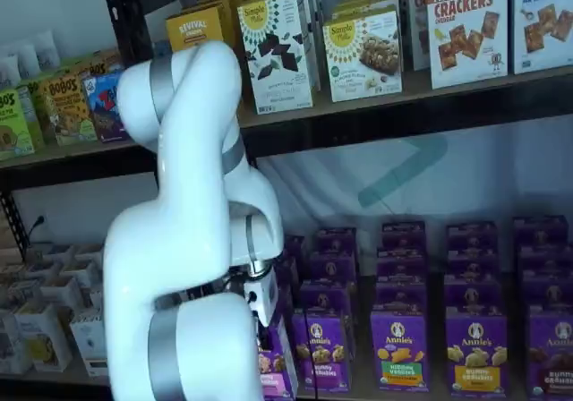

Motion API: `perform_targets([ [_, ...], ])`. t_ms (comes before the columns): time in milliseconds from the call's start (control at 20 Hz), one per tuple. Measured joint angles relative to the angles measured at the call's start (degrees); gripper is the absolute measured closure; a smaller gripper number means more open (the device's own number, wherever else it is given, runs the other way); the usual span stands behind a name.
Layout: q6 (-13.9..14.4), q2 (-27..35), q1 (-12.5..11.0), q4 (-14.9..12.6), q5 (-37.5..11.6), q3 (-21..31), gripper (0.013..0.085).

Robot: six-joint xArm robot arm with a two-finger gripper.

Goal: Pick up the purple box with a pink patch in the middle, on the bottom shelf, the first box from the left

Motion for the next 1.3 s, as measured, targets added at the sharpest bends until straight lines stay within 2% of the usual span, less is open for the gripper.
perform_targets([
  [150, 3.57, -3.21, -0.59, -4.39, 0.21, 3.11, 0.0650],
  [250, 4.28, -5.47, -0.88, -5.47, 0.72, 5.12, 0.0650],
  [450, 2.97, -9.79, -1.39, -4.58, 2.84, 8.37, 0.0650],
  [600, 3.59, -12.85, -1.92, -5.81, 4.45, 10.44, 0.0650],
  [1000, 0.43, -20.37, -3.39, -3.95, 6.49, 15.37, 0.0650],
  [1300, -0.51, -24.35, -4.77, -4.41, 8.84, 17.65, 0.0650],
])
